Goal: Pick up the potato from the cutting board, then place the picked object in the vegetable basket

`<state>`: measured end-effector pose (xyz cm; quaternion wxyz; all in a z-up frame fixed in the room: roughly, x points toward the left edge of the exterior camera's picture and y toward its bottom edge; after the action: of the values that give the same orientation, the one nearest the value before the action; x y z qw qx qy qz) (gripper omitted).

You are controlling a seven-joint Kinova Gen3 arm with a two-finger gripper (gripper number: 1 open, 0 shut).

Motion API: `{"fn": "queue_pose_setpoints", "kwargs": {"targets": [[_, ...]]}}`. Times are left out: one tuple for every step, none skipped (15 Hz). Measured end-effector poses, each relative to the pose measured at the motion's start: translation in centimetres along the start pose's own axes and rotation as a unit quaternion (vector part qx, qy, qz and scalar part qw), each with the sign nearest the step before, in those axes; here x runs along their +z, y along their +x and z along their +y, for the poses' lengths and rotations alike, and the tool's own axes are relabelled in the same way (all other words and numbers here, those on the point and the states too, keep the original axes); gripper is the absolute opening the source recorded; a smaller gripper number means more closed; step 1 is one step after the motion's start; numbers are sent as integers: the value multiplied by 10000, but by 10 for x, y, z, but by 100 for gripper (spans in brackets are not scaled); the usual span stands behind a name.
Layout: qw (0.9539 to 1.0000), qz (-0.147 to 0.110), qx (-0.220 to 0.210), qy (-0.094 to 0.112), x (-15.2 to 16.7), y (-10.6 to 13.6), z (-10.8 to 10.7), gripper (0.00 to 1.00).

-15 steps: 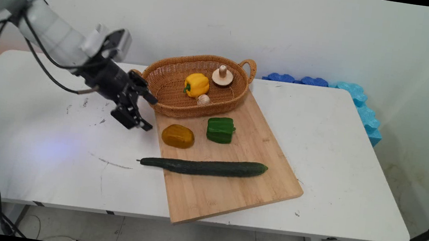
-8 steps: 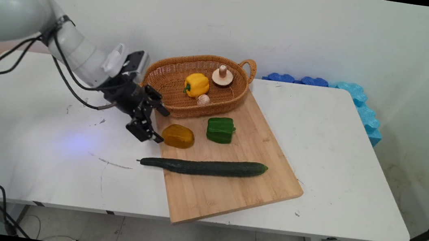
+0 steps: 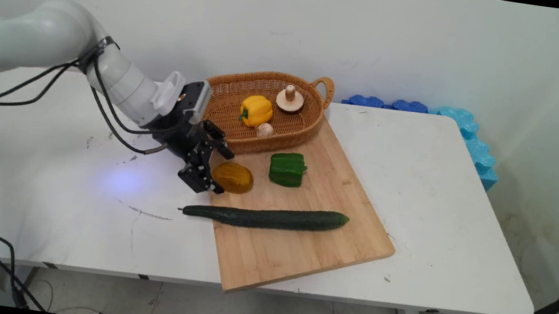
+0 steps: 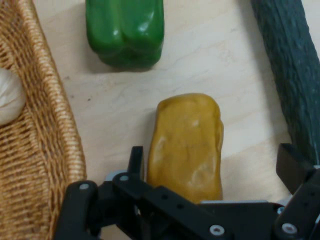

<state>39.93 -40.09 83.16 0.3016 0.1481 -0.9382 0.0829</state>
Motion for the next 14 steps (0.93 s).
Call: {"fn": "queue_pose_setpoints", "kwargs": {"targets": [[10000, 4, 38, -3, 3, 1, -1, 100], [10000, 8, 65, -6, 6, 1, -1, 100], [10000, 9, 82, -8, 8, 1, -1, 100], [9999, 12, 108, -12, 10, 1, -1, 100], [9999, 15, 135, -23, 12, 2, -2, 100], [9999, 17, 158, -30, 14, 1, -2, 100], [9998, 17, 178, -37, 16, 2, -2, 100], [9998, 20, 198, -44, 18, 2, -2, 0], [9998, 27, 213, -52, 19, 2, -2, 0], [9997, 33, 225, -59, 20, 2, -2, 0], [9997, 38, 234, -64, 20, 2, -1, 0], [9997, 45, 238, -73, 20, 2, -1, 0], [9997, 53, 242, -80, 19, 3, -1, 0], [9997, 65, 235, -86, 17, 4, -1, 0]]}}
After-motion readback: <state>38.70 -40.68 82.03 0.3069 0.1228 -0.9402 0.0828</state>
